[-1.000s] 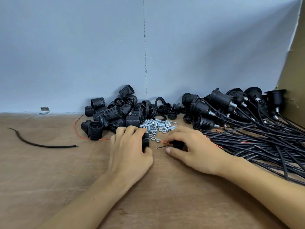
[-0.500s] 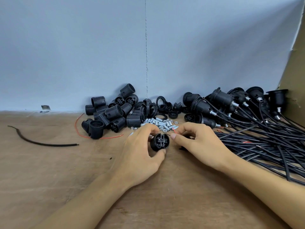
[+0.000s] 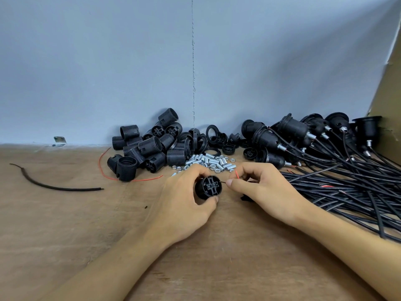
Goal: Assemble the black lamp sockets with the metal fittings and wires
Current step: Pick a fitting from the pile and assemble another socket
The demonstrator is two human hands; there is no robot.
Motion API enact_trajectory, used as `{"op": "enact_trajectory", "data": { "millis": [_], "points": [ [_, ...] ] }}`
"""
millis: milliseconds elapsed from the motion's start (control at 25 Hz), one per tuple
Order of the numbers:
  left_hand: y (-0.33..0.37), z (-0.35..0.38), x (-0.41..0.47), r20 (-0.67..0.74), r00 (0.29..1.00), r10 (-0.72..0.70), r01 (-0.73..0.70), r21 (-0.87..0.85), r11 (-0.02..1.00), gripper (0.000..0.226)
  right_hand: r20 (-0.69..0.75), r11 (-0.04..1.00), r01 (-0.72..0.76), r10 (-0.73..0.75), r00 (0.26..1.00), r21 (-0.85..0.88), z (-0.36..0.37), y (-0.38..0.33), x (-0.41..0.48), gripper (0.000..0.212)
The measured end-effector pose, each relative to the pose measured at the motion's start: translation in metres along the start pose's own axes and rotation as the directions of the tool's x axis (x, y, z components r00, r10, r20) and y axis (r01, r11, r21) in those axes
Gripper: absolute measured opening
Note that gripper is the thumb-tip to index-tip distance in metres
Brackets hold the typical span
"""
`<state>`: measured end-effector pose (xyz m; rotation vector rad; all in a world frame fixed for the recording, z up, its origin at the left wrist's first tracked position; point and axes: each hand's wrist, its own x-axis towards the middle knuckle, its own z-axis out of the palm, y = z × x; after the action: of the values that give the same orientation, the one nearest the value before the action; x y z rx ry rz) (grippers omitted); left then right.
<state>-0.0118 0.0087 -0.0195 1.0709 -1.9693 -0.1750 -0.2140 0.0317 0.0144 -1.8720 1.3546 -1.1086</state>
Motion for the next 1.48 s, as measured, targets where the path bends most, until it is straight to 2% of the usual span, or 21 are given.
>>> {"op": "enact_trajectory", "data": {
  "millis": [400, 680, 880, 1080, 1480],
  "points": [
    [0.0, 0.001, -0.001, -0.015, 1.0, 0.027, -0.026, 0.017, 1.0, 0.038, 0.044, 1.0, 0.009, -0.009, 0.999, 0.0, 0.001, -0.006, -0.002, 0.019],
    [0.0, 0.001, -0.001, 0.002, 0.998, 0.057, -0.057, 0.018, 0.998, 0.026, -0.001, 0.99, 0.033, -0.033, 0.999, -0.137, 0.004, -0.004, -0.003, 0.018],
    [0.003, -0.005, -0.001, 0.05, 0.993, 0.106, -0.109, 0.062, 0.992, 0.027, -0.01, 0.982, 0.06, -0.063, 0.998, -0.178, 0.005, -0.003, -0.002, 0.019],
    [0.008, -0.006, -0.002, 0.058, 0.994, 0.091, -0.094, 0.066, 0.993, 0.027, -0.011, 0.976, 0.064, -0.068, 0.998, -0.209, 0.006, -0.002, -0.003, 0.019],
    [0.01, -0.008, -0.002, 0.11, 0.985, 0.129, -0.134, 0.037, 0.99, 0.019, 0.051, 0.987, 0.026, -0.018, 0.999, -0.159, 0.007, -0.006, -0.004, 0.031]
  ]
}}
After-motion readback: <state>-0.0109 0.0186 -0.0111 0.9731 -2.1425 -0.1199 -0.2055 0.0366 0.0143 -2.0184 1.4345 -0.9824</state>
